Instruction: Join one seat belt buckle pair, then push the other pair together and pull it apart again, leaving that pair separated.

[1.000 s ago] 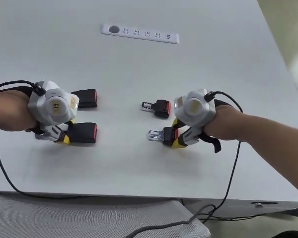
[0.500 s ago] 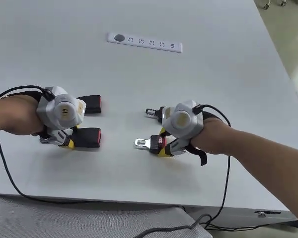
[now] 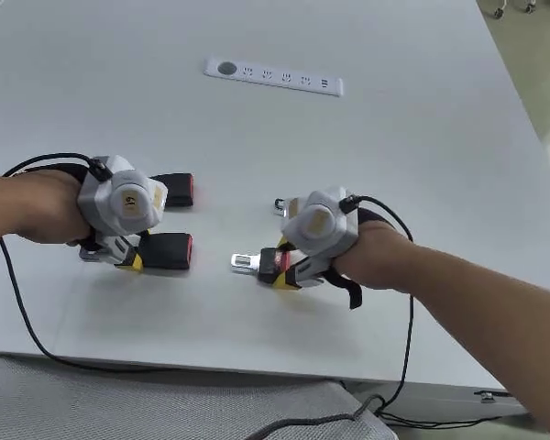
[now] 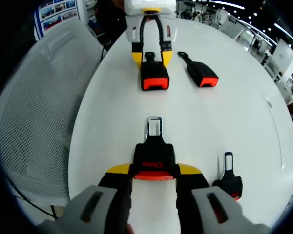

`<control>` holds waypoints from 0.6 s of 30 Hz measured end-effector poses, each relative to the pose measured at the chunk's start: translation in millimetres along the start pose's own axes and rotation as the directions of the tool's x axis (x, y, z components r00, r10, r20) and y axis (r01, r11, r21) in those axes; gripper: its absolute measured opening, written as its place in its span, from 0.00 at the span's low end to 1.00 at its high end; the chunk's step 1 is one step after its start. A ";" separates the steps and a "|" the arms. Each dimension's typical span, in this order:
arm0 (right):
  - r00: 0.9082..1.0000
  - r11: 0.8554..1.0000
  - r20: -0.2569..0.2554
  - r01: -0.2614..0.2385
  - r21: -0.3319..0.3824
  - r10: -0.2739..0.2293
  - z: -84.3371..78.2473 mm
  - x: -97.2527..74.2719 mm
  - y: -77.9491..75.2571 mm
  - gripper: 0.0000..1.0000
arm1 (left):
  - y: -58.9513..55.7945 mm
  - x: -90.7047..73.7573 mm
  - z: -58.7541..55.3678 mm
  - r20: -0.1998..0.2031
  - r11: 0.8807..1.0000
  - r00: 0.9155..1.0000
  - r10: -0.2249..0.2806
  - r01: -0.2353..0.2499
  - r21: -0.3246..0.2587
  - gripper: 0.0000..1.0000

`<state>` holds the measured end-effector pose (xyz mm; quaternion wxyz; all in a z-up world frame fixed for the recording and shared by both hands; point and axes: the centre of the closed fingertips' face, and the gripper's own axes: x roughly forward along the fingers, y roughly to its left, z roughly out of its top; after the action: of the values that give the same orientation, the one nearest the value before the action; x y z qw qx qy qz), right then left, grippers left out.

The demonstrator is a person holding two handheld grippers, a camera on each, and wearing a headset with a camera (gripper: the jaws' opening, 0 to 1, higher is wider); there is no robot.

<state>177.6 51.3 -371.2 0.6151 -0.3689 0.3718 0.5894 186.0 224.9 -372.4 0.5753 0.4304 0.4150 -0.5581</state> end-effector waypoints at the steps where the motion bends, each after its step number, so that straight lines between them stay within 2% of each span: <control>1: 1.000 1.000 0.002 0.000 0.003 0.000 1.5 0.9 0.0 0.34 | 0.1 0.1 -0.2 -0.001 1.000 1.000 0.000 0.000 0.000 0.30; 10: 0.999 0.999 0.030 0.013 0.031 -0.014 20.0 10.2 -0.3 0.35 | 1.0 2.0 -1.5 0.004 1.000 1.000 0.005 -0.005 -0.009 0.30; 18: 0.999 0.999 0.042 0.005 0.054 -0.007 37.4 19.3 -0.4 0.35 | 0.3 1.9 -0.8 -0.008 1.000 1.000 0.003 -0.003 -0.003 0.30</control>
<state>179.5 93.3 -371.5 0.6343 -0.3408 0.3734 0.5849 186.3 225.1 -374.5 0.5752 0.4322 0.4175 -0.5549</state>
